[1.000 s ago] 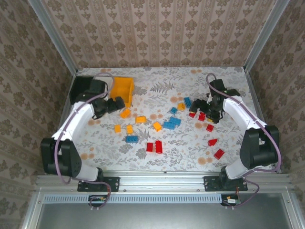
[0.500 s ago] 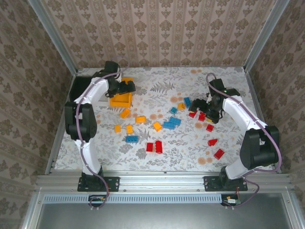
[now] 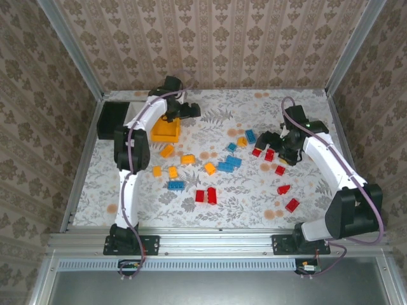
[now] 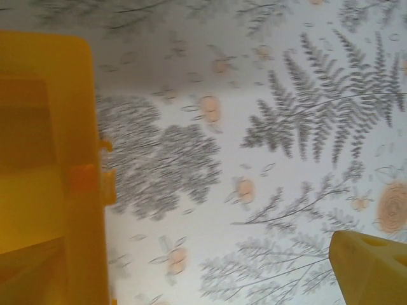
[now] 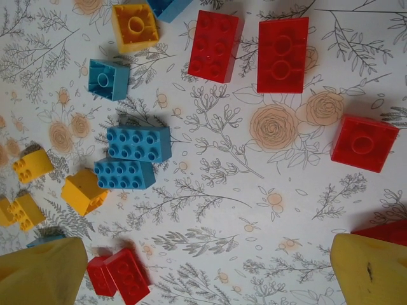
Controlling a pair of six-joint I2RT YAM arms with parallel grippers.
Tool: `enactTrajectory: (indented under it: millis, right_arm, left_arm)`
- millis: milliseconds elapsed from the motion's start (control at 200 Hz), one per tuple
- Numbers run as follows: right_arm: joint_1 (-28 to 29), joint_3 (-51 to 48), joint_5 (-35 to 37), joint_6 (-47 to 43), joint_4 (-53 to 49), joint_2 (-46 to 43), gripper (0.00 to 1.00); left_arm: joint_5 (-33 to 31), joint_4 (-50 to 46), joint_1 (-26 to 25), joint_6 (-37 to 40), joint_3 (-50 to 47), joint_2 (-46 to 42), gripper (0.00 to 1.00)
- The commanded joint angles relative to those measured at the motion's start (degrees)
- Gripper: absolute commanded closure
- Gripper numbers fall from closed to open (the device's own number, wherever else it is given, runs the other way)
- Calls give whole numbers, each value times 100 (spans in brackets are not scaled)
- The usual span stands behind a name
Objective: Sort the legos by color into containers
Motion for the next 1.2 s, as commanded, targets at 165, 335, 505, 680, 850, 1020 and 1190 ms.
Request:
enactTrajectory:
  millis: [165, 335, 505, 680, 850, 1020, 1190]
  right_arm:
    - [13, -464, 172, 226, -173, -538, 0]
    - [9, -637, 174, 267, -140, -688, 0]
    - [-7, -700, 276, 208, -260, -839, 0]
    - [-60, -770, 364, 113, -416, -1032, 0]
    - [-114, -893, 371, 105, -467, -1147, 0]
    - [-123, -871, 374, 153, -432, -1193, 0]
    - [-158, -699, 461, 131, -626, -1089, 0]
  left_arm:
    - [404, -247, -496, -770, 1196, 647, 4]
    - [568, -54, -893, -1407, 1810, 1113, 4]
    - [762, 194, -1246, -2018, 2451, 1653, 4]
    - [1032, 779, -1478, -2547, 2719, 1922, 3]
    - [1412, 1524, -1560, -2934, 2727, 1941, 3]
    - [1359, 1143, -1500, -2724, 2681, 1699, 2]
    - [1068, 419, -1438, -2087, 2373, 1148, 1]
